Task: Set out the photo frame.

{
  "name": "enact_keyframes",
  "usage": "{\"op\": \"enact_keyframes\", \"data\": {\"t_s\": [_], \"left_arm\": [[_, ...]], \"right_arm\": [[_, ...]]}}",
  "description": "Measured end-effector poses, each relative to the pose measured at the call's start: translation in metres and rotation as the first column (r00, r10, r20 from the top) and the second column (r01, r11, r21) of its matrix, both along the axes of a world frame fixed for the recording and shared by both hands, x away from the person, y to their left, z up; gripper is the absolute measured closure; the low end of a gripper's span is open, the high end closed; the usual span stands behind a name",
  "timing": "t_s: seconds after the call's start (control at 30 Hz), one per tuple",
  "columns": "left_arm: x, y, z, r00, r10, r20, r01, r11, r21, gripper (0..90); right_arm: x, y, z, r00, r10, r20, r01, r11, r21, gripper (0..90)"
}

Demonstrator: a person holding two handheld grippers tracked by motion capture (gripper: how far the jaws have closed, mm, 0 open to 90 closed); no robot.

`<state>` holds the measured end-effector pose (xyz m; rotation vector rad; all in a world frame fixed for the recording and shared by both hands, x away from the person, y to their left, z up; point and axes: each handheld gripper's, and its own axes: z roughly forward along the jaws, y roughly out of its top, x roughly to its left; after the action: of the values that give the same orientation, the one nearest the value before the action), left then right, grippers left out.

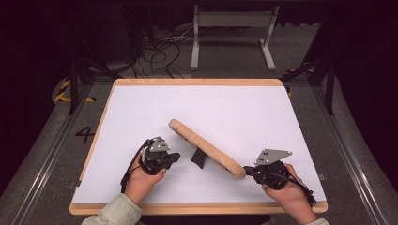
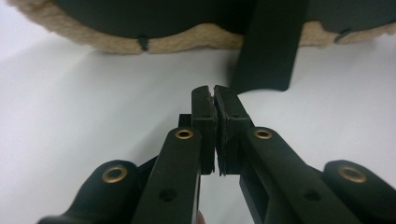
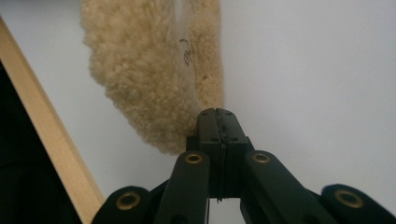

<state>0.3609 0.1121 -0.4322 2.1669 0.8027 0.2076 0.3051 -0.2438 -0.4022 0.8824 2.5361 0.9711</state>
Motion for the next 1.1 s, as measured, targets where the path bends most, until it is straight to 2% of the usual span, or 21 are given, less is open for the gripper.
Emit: {"op": "enact_keyframes", "data": {"t_s": [0.1, 0.2, 0.3, 0.47, 0.57, 0.7, 0.9, 1.03, 1.1], "left_arm": [[-0.002, -0.01, 0.0, 0.9991, -0.042, -0.005, 0.042, 0.999, -0.013, 87.8], [-0.006, -0.02, -0.001, 0.9964, -0.085, -0.001, 0.085, 0.9963, -0.011, 86.9], [-0.009, -0.029, -0.002, 0.9933, -0.115, -0.01, 0.114, 0.993, -0.031, 86.8], [-0.011, -0.046, -0.004, 0.9868, -0.161, -0.018, 0.159, 0.9851, -0.064, 87.1], [-0.012, -0.056, -0.006, 0.984, -0.177, -0.017, 0.176, 0.9826, -0.059, 87.7], [-0.013, -0.071, -0.013, 0.9885, -0.151, -0.001, 0.151, 0.9873, -0.049, 89.5], [-0.013, -0.083, -0.02, 0.9923, -0.119, 0.033, 0.12, 0.9925, -0.023, 89.9], [-0.01, -0.083, -0.022, 0.9955, -0.087, 0.038, 0.087, 0.9962, -0.004, 90.0], [-0.007, -0.081, -0.022, 0.9968, -0.078, 0.019, 0.078, 0.9966, -0.025, 90.0]], "right_arm": [[0.0, -0.001, 0.0, 1.0, -0.004, 0.009, 0.004, 1.0, 0.0, 90.0], [0.001, -0.006, 0.0, 0.9977, -0.054, 0.04, 0.054, 0.9985, 0.006, 90.0], [0.002, -0.012, 0.0, 0.9946, -0.089, 0.053, 0.088, 0.996, 0.016, 90.0], [0.001, -0.017, -0.003, 0.9912, -0.123, 0.049, 0.122, 0.9923, 0.025, 90.0], [0.0, -0.017, -0.003, 0.991, -0.125, 0.048, 0.124, 0.992, 0.026, 90.0], [-0.002, -0.02, -0.004, 0.99, -0.132, 0.051, 0.13, 0.9911, 0.026, 90.0], [-0.003, -0.021, -0.004, 0.9893, -0.139, 0.047, 0.137, 0.9901, 0.031, 90.0], [-0.004, -0.02, -0.004, 0.9896, -0.137, 0.045, 0.135, 0.9903, 0.032, 90.0], [-0.004, -0.02, -0.004, 0.9894, -0.137, 0.047, 0.136, 0.9902, 0.032, 90.0]]}}
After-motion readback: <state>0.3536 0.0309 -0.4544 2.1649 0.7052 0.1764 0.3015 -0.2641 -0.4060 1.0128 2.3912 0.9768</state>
